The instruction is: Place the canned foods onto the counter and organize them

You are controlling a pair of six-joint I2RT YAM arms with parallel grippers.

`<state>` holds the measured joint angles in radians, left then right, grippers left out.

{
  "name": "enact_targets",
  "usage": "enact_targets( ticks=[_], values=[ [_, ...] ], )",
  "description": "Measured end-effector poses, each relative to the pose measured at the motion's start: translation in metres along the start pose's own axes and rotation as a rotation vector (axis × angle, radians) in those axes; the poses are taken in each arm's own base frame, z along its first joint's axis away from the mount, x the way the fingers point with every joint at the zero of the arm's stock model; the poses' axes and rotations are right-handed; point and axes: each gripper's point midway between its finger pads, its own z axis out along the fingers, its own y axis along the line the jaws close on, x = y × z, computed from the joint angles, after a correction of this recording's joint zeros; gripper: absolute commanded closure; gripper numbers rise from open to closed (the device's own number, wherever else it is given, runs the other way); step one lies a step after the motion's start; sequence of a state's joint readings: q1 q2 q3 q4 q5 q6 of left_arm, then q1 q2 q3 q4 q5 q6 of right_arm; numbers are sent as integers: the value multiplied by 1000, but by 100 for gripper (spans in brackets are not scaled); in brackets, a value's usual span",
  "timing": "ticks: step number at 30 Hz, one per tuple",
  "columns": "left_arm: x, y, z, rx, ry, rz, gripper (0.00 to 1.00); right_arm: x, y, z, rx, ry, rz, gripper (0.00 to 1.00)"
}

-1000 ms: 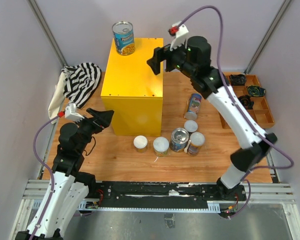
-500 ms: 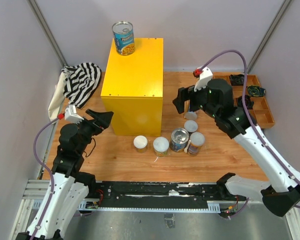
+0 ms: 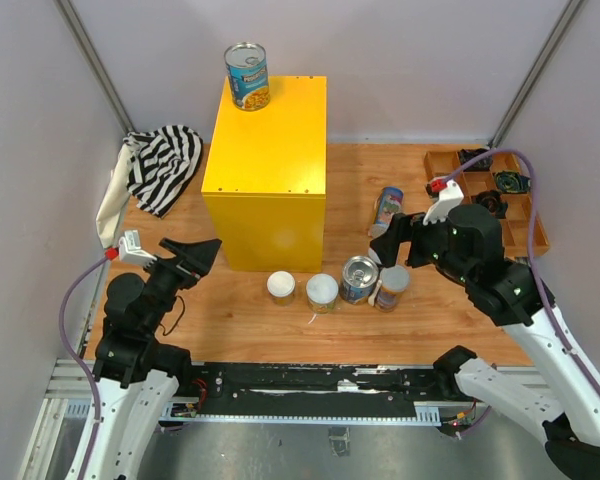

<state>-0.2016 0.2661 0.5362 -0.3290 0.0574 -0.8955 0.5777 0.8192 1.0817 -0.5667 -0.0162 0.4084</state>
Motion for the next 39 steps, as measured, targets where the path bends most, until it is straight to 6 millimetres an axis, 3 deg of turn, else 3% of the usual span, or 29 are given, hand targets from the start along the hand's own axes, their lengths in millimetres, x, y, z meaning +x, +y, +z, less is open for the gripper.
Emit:
enact_targets(
  ticks=[4, 14, 22, 39],
  values=[
    [7, 6, -3, -23, 29, -14, 14, 16, -9, -9, 62, 115, 0, 6],
    [17, 18, -1, -68, 66, -24, 14, 64, -31, 9, 183, 369, -35, 1],
    [25, 29, 15, -113, 110, -16, 14, 76, -36, 37, 202, 481, -130, 1],
    [18, 17, 26, -63, 86, -10, 14, 105, -29, 78, 115, 617, -220, 2]
  ],
)
